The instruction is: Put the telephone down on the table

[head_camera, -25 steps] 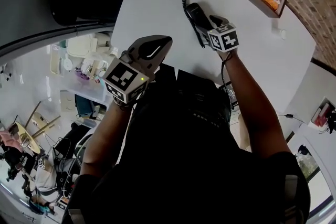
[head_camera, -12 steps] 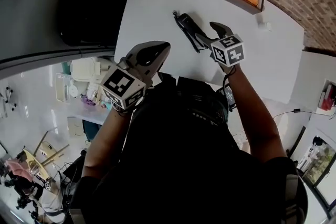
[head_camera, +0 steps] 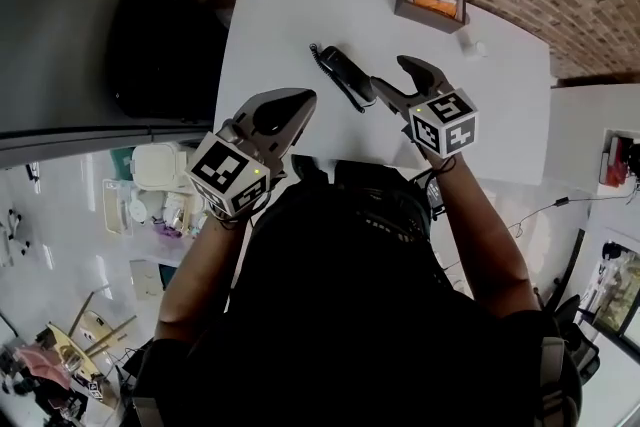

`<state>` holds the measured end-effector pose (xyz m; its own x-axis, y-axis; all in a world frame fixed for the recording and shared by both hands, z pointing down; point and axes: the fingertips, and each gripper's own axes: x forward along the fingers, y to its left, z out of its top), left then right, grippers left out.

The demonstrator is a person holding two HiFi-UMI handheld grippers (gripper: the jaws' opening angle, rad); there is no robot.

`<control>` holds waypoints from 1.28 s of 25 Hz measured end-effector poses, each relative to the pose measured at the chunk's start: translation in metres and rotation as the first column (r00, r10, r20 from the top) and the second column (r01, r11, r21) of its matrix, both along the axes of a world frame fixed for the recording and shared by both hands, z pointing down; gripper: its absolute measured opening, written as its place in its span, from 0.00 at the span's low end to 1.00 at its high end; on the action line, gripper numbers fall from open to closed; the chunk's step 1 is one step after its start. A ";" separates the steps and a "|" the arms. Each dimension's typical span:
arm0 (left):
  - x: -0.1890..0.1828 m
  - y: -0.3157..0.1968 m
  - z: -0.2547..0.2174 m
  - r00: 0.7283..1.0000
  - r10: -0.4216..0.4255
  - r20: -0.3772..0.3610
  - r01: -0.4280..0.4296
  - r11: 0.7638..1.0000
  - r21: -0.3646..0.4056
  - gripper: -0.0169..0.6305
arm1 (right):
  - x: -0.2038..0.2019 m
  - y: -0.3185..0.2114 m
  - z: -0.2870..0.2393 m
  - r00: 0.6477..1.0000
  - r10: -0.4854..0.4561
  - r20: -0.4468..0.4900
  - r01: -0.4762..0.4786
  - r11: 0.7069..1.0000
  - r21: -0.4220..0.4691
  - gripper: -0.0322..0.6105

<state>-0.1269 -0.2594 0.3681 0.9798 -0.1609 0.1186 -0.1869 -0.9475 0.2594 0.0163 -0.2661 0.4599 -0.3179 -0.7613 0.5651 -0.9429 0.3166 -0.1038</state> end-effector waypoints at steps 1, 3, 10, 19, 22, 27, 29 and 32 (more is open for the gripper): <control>0.001 0.002 -0.003 1.000 0.003 -0.007 -0.003 1.000 0.004 0.04 | 0.000 0.003 -0.004 1.000 -0.006 -0.002 0.006 1.000 0.006 0.49; 0.005 0.007 -0.005 1.000 0.010 -0.019 -0.010 1.000 0.009 0.04 | 0.001 0.008 -0.009 1.000 -0.021 -0.004 0.021 1.000 0.012 0.47; 0.019 0.026 -0.002 0.999 -0.051 0.001 0.051 0.999 0.005 0.04 | 0.011 0.031 -0.030 0.996 -0.085 0.033 0.082 0.994 0.075 0.17; 0.077 0.108 0.009 0.988 -0.146 0.048 0.146 0.989 0.005 0.04 | 0.044 0.115 -0.044 0.970 -0.229 0.082 0.218 0.968 0.124 0.08; 0.094 0.143 0.013 0.983 -0.172 0.058 0.172 0.985 0.002 0.04 | 0.061 0.147 -0.045 0.962 -0.259 0.089 0.246 0.960 0.138 0.08; 0.105 0.192 0.014 0.973 -0.216 0.078 0.217 0.976 -0.001 0.04 | 0.077 0.192 -0.042 0.951 -0.291 0.108 0.275 0.951 0.141 0.08; 0.105 0.205 0.013 0.969 -0.233 0.086 0.234 0.972 -0.008 0.04 | 0.081 0.205 -0.040 0.950 -0.289 0.118 0.273 0.952 0.136 0.08; 0.102 0.219 0.013 0.967 -0.238 0.089 0.239 0.971 -0.002 0.04 | 0.083 0.219 -0.041 0.950 -0.286 0.126 0.268 0.953 0.141 0.08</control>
